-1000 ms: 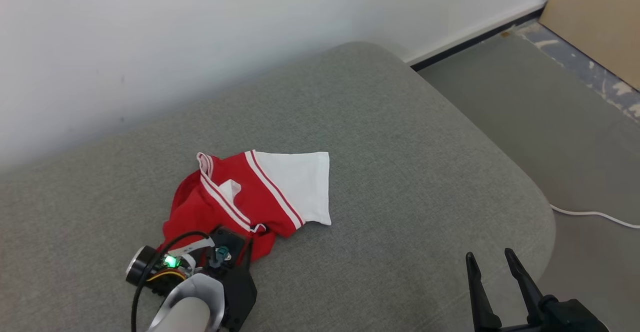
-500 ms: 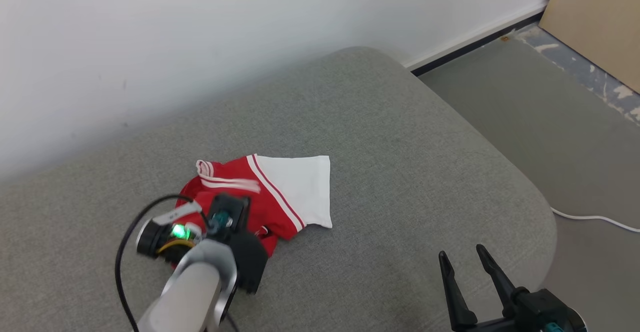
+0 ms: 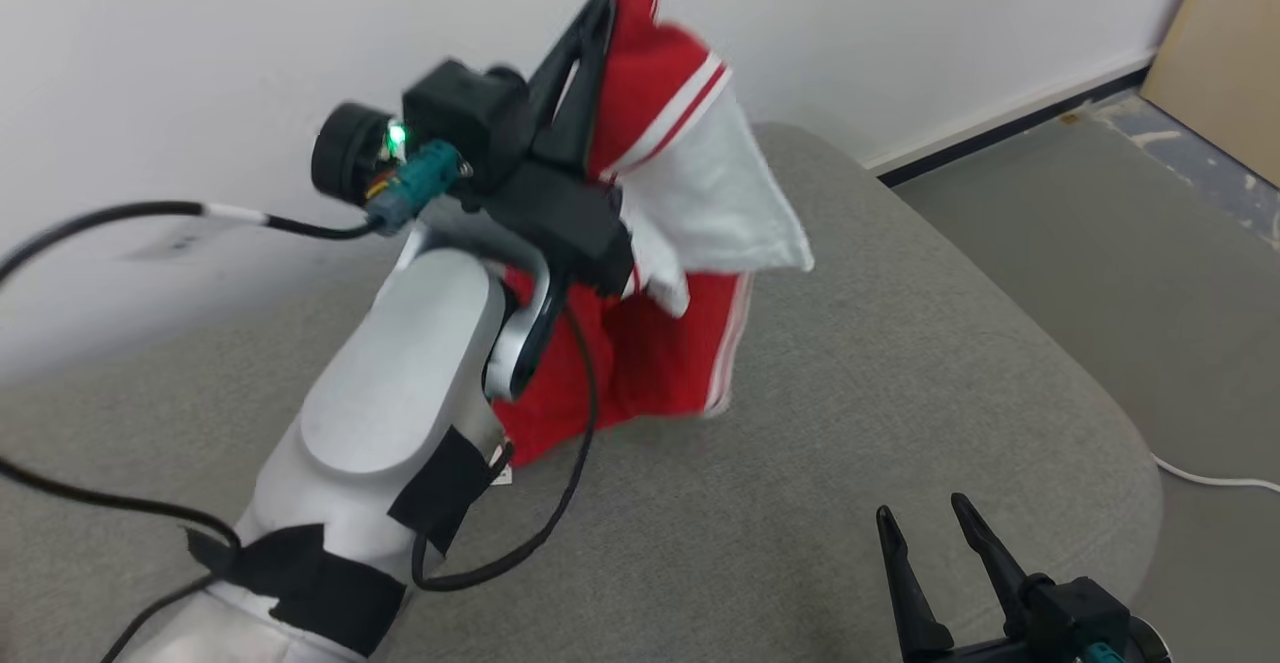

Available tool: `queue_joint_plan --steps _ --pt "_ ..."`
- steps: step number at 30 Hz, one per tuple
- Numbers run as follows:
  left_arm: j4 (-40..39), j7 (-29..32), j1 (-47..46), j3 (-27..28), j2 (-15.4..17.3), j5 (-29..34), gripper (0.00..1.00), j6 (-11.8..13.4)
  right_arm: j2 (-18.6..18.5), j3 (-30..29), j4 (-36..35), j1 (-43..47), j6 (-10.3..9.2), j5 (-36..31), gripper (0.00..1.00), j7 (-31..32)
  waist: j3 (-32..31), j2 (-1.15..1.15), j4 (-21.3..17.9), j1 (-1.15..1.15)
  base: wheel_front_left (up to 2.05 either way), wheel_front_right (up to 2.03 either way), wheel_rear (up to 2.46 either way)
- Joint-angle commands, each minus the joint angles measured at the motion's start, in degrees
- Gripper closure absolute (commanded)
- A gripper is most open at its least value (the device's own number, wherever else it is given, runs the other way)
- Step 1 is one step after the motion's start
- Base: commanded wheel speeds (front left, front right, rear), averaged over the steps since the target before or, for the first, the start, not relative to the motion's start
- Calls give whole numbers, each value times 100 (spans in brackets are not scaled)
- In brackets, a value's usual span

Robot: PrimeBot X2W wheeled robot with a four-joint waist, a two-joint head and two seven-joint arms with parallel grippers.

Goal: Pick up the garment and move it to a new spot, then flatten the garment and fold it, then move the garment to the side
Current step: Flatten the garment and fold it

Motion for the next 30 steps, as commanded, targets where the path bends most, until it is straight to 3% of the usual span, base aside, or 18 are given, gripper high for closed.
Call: queue_joint_plan --steps 1,4,8,14,19,25,26,30 --pt "-173 -96 -105 -5 -2 -200 100 102 -3 -17 -8 43 -12 -20 0 -1 -46 0 162 0 0 0 0" --pt "-507 -212 -79 135 3 -659 100 346 -2 -21 -20 67 -12 -8 0 1 -74 0 370 0 0 0 0" --pt "-539 -127 634 356 35 -1110 100 598 -2 -53 -21 114 -12 55 0 -23 -105 0 736 0 0 0 0" --pt "-195 -198 2095 873 640 -1438 100 987 -7 25 -7 70 -12 43 0 -24 -135 0 1187 0 0 0 0" --pt "105 -287 3190 1249 1011 -1684 100 1187 -3 98 -1 63 -12 39 0 14 -176 0 1387 0 0 0 0" --pt "289 -278 4042 1413 1004 -1891 100 1244 -3 113 13 111 -12 61 0 27 -222 0 1487 0 0 0 0" --pt "289 -280 4148 1412 993 -1911 0 1235 -3 110 18 117 -12 58 0 28 -232 0 1499 0 0 0 0" --pt "137 -214 4390 1317 1135 -1822 0 1276 -3 93 9 122 -12 34 0 44 -284 0 1523 0 0 0 0"
